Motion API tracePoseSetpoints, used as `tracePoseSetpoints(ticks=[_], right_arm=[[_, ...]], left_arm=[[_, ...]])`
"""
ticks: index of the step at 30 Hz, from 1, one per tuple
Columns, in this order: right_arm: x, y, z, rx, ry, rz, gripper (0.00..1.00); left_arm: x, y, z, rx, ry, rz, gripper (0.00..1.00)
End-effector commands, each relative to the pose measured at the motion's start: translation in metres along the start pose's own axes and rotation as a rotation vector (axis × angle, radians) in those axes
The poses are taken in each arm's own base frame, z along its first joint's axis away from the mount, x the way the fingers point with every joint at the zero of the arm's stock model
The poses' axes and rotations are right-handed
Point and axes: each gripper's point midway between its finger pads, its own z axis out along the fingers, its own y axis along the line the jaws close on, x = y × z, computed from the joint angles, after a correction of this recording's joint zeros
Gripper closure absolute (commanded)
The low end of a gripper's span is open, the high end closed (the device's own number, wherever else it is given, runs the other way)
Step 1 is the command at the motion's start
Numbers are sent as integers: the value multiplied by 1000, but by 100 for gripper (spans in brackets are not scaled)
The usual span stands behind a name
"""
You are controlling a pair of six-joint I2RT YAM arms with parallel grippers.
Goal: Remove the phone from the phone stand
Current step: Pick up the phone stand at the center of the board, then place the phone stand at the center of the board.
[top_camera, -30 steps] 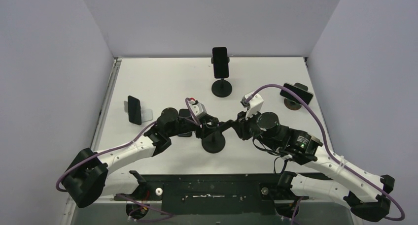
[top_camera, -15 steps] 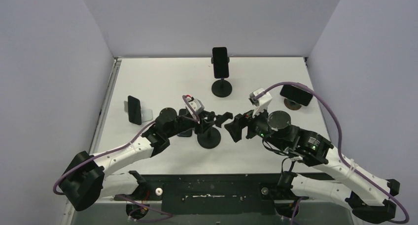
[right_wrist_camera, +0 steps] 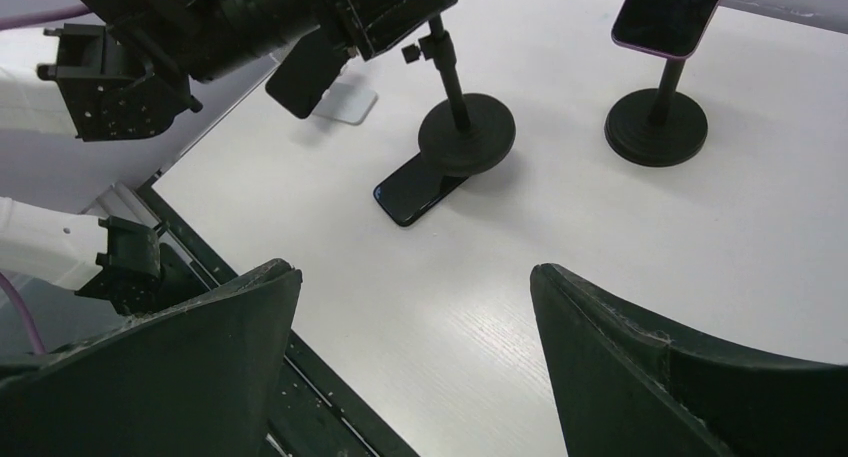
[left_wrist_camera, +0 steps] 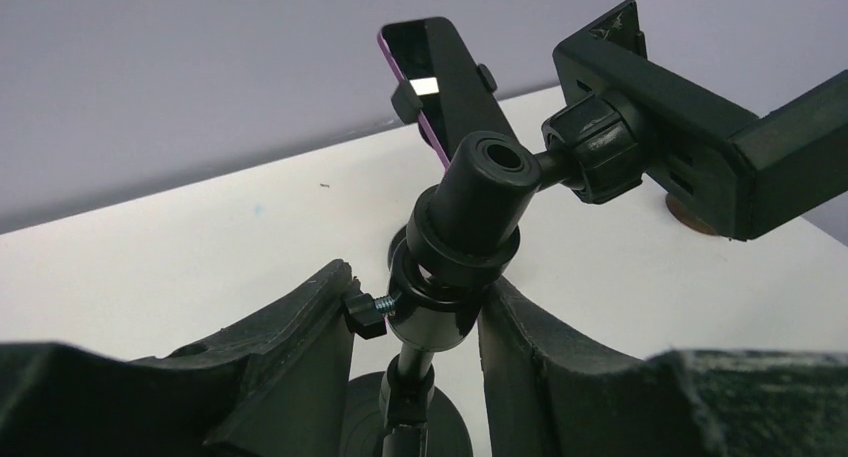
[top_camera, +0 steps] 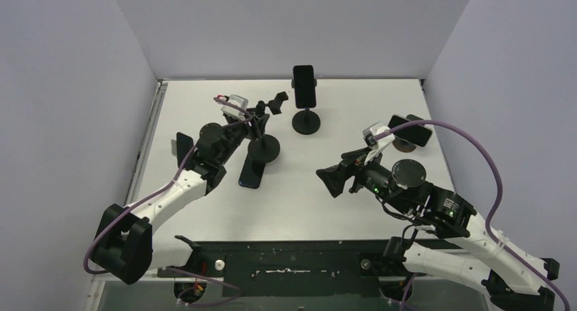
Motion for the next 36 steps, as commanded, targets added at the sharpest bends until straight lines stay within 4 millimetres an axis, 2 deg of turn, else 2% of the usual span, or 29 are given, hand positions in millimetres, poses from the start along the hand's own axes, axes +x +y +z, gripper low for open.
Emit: tracePoseSetpoints(ticks=[1, 4, 6, 11, 15, 18, 26, 30, 36], right_arm=[[-3, 2, 6, -6, -21, 6, 11], [-1, 1, 5, -3, -23, 21, 11], [3, 1, 6, -3, -21, 36, 11], [8, -3, 4, 16, -15, 63, 12], [9, -8, 3, 43, -14, 75, 12], [10, -9, 3, 50, -10, 82, 12], [6, -7, 7, 60, 0, 73, 12], [6, -7, 11, 65, 11, 66, 12], [7, -7, 11, 67, 16, 70, 12]], left_arm=[[-92, 1, 19, 7, -289, 5, 100], [-95, 8, 30, -16, -295, 28, 100], [-89, 20, 41, -47, -284, 42, 100], [-86, 69, 58, -179, -309, 14, 100], [-81, 97, 72, -259, -317, 10, 100], [-75, 111, 84, -283, -310, 8, 100], [-59, 127, 110, -306, -278, 56, 100], [-49, 138, 115, -316, -264, 70, 100], [-33, 138, 122, -286, -215, 83, 100]])
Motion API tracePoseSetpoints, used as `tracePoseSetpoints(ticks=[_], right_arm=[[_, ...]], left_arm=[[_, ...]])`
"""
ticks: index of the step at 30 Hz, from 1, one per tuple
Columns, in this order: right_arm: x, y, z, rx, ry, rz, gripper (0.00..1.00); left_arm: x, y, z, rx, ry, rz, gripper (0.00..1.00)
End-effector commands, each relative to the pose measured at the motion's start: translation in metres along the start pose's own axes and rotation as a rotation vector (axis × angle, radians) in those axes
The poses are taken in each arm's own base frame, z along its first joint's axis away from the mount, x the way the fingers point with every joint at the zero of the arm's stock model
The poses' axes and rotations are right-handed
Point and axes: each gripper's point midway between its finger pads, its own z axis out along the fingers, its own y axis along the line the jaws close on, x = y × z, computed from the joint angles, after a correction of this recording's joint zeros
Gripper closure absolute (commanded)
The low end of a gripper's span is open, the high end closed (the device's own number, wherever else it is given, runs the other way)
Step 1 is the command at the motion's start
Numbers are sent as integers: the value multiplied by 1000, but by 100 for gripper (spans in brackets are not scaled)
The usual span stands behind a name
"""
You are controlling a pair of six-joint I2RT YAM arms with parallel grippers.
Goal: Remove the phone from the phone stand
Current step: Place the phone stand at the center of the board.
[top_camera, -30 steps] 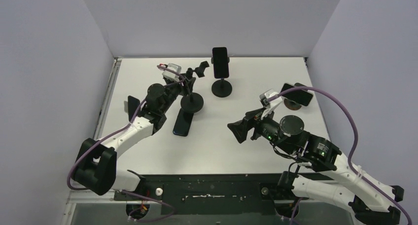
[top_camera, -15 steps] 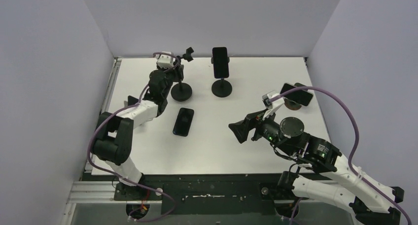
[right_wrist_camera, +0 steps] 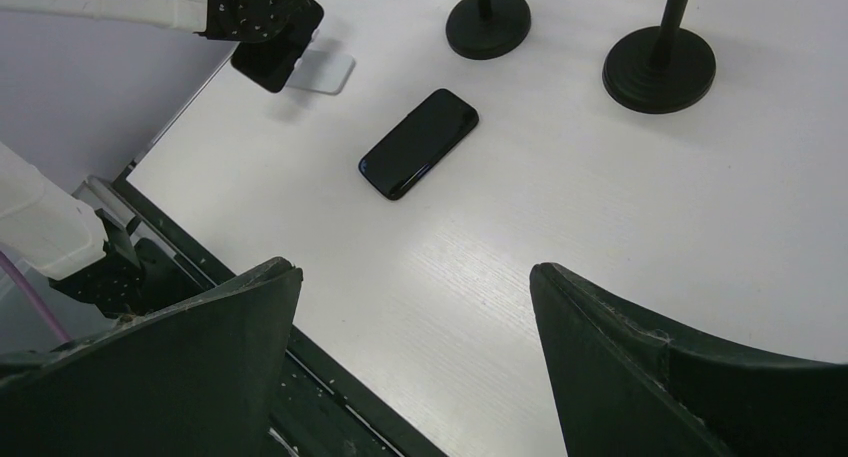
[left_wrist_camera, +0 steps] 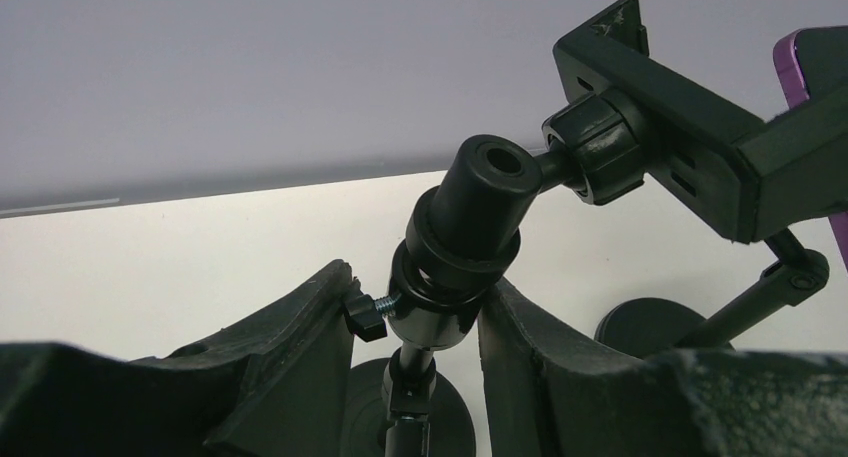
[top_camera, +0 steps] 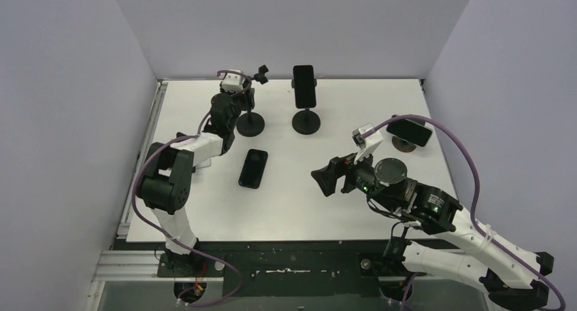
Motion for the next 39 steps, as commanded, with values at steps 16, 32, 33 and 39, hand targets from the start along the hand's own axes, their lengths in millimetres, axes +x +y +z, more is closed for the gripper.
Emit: tracePoseSetpoints(ticks=[16, 32, 33, 39], right_arm=[[-21, 1, -8, 6, -61, 26, 12], [-7, 7, 7, -40, -72, 24, 12], [-5, 7, 9, -39, -71, 24, 12], [7, 7, 21, -37, -56, 30, 12]], left_arm=[[-68, -6, -10, 43, -195, -30, 42], [-72, -7, -104, -13, 31, -305, 3], [-63, -7, -113, -38, 83, -350, 3], [3, -28, -179, -32, 399, -350, 3]])
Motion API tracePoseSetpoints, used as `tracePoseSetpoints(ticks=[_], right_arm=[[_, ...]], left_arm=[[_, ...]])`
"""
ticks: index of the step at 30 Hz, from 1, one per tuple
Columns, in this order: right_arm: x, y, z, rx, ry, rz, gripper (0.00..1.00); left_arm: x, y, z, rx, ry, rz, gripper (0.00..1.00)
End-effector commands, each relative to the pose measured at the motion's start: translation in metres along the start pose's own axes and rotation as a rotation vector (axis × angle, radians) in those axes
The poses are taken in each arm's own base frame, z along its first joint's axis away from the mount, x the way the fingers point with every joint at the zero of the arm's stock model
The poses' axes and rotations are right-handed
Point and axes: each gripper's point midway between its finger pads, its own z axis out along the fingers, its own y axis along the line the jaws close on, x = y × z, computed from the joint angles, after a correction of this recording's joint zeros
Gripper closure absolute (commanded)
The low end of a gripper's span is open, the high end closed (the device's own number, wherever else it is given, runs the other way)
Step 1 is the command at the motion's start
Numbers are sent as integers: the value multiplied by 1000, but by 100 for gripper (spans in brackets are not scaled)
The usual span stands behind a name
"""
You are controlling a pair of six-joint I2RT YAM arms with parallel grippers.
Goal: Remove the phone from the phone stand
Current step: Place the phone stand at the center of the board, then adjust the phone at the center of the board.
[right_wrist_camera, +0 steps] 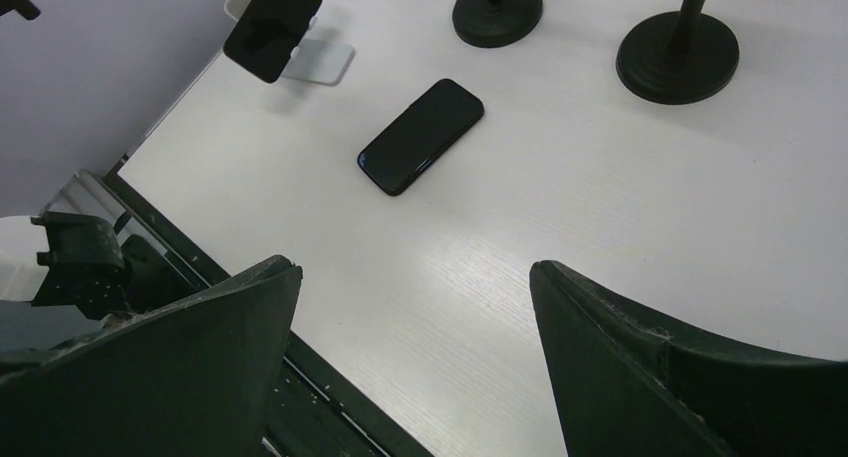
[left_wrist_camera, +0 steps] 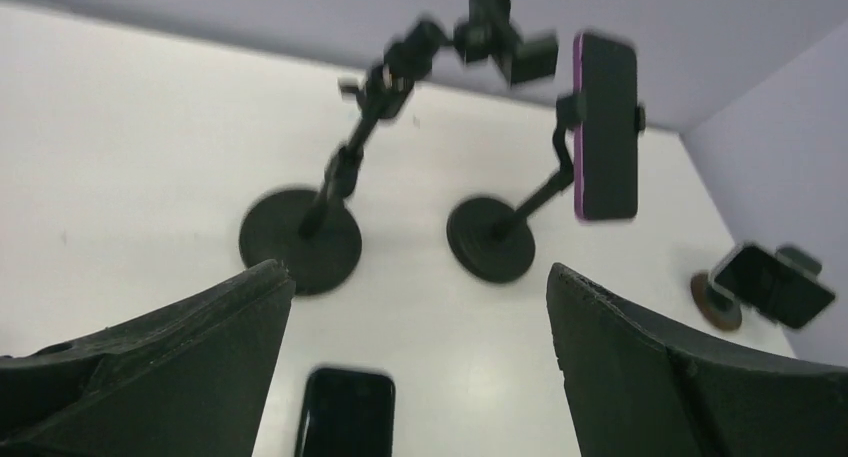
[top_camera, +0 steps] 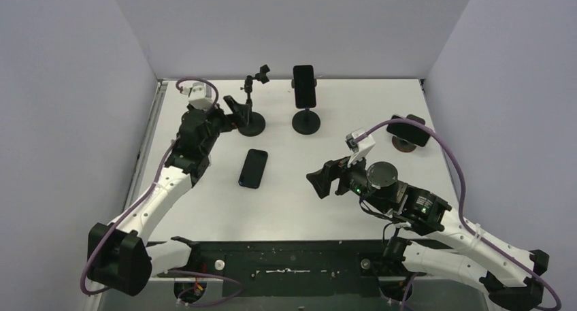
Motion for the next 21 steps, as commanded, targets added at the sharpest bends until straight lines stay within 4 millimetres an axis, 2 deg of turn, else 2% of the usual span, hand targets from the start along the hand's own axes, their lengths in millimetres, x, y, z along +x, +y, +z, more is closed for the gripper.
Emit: tracePoseSetpoints(ticks=[1, 4, 6, 15, 18, 21], right_arm=[[-8, 7, 7, -23, -49, 25, 12], [-7, 6, 9, -15, -47, 25, 12], [-7, 5, 10, -12, -46, 28, 12], [-4, 6, 8, -11, -48, 84, 12], [-3, 4, 5, -9, -51, 95, 12], [-2, 4, 3, -5, -43, 98, 12]], left_arm=[[99, 11, -54, -95, 364, -15, 3], [135, -1, -80, -110, 424, 22, 2], [154, -4, -89, -128, 465, 13, 3], [226, 43, -90, -345, 685, -38, 3], [238, 56, -88, -336, 709, -124, 4], [238, 57, -87, -302, 691, -142, 3]])
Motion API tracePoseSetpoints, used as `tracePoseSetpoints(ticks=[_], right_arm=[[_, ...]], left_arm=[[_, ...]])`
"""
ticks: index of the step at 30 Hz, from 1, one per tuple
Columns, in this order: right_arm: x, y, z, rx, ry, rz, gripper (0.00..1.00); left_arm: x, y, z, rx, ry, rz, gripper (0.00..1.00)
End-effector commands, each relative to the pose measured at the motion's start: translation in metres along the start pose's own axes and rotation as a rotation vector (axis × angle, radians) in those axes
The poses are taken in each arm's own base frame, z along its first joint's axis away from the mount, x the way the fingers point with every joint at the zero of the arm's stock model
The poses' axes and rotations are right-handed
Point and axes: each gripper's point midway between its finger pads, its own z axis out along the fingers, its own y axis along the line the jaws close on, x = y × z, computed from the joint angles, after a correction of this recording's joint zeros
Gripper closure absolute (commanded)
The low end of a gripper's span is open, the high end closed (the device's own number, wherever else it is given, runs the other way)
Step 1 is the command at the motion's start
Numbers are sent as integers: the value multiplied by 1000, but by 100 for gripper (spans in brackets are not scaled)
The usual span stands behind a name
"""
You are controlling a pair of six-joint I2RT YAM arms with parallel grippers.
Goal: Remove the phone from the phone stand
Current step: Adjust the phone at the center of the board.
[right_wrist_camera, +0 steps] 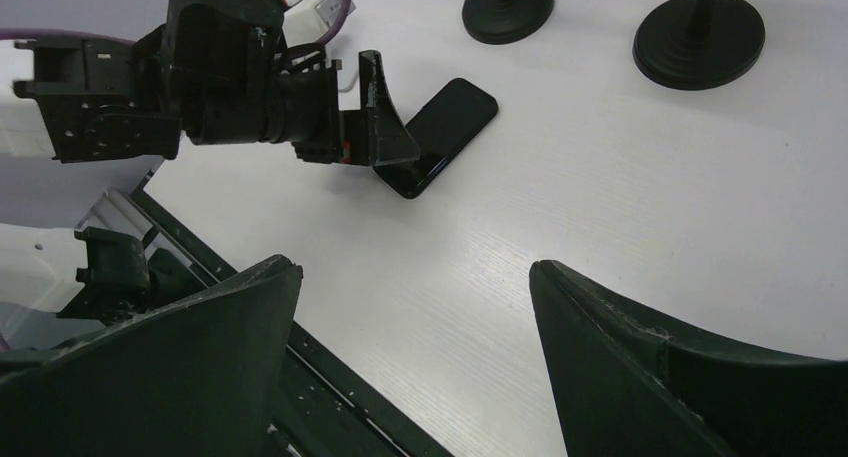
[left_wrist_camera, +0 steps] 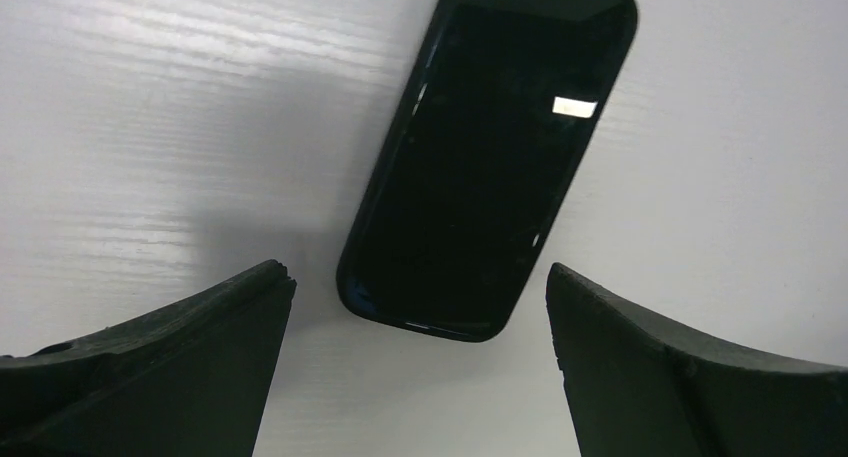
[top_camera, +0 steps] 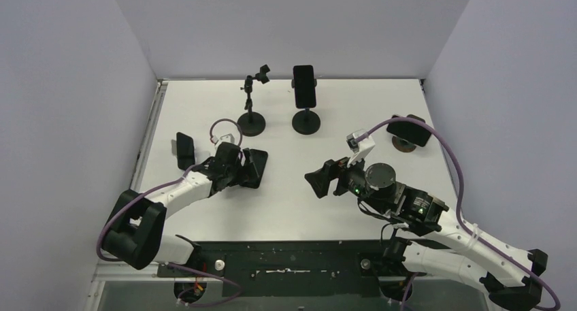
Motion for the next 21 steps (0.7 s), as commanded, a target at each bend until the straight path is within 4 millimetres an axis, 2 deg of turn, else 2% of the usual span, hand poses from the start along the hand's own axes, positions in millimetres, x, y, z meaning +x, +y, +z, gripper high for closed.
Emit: tracePoseSetpoints(ticks=[1, 4, 8, 21], right_arm=[[-12, 3, -5, -5, -47, 38, 12], [-12, 2, -5, -3, -50, 39, 12], [-10, 4, -1, -9, -44, 38, 12], [-10, 3, -2, -3, -42, 32, 12]], left_arm=[[-9, -13, -1, 107, -35, -57, 3], [-12, -9, 2, 103, -45, -66, 3], [-6, -7, 12, 104, -6, -75, 3], [19, -31, 17, 182, 54, -32, 5]])
